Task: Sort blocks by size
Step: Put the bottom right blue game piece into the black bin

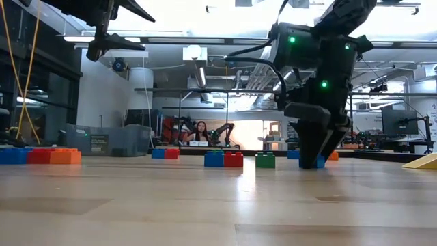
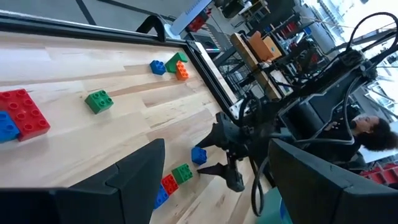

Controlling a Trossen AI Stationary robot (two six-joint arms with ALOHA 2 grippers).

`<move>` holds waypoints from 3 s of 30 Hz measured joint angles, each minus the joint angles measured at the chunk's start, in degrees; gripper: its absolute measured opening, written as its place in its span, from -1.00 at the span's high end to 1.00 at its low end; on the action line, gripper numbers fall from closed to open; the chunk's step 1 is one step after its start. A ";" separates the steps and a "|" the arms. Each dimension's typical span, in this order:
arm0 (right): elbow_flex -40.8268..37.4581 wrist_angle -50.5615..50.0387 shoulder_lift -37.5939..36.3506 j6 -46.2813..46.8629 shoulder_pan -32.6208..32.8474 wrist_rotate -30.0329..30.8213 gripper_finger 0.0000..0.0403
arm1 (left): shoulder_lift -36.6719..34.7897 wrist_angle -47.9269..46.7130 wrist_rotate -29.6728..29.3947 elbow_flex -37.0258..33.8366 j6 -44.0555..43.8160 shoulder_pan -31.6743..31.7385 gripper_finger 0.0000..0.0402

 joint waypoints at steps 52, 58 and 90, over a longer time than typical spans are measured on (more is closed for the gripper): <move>75.36 38.59 47.45 16.25 -19.08 -8.60 0.19 | -1.01 54.50 17.71 0.09 13.97 -0.13 -0.35; 75.40 41.15 47.71 16.42 -19.95 -13.50 -0.58 | -0.18 54.44 16.11 0.09 13.97 -0.13 -0.35; 76.41 2.09 17.96 -17.98 -31.85 -17.83 -0.84 | 3.99 46.75 14.05 0.05 16.11 1.21 -0.35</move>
